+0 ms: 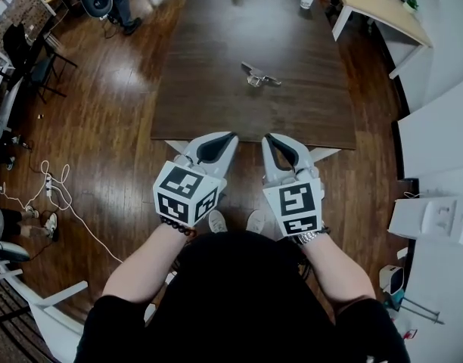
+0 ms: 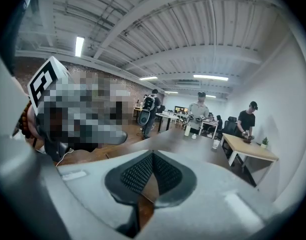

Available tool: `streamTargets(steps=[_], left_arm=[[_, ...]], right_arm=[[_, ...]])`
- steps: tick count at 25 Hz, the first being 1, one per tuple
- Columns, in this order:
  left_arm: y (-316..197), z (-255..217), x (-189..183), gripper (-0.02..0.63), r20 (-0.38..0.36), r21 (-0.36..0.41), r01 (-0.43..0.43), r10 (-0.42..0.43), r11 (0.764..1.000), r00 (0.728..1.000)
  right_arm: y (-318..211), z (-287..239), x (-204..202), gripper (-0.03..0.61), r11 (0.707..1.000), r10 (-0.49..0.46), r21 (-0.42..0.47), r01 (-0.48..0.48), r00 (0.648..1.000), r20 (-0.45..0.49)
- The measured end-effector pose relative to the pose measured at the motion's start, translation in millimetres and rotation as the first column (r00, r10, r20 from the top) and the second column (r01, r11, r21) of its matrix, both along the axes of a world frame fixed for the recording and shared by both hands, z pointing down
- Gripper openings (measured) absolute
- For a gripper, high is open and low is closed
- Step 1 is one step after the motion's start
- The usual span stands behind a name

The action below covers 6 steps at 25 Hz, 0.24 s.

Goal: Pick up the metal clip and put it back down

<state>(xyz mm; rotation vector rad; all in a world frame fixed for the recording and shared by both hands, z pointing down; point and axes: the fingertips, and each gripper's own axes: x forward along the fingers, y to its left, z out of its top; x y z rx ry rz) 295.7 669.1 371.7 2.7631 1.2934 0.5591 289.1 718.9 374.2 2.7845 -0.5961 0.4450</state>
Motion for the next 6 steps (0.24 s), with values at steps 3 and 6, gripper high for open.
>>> streamTargets(steps=[3, 6], left_arm=[[0.3, -1.0, 2.1, 0.015, -0.003, 0.0, 0.0, 0.0, 1.0, 1.0], [1.4, -2.3, 4.3, 0.015, -0.007, -0.001, -0.003, 0.003, 1.0, 1.0]], right_arm=[[1.2, -1.1, 2.4, -0.008, 1.0, 0.002, -0.002, -0.002, 1.0, -0.003], [2.0, -3.1, 5.5, -0.008, 1.0, 0.004, -0.004, -0.004, 1.0, -0.008]])
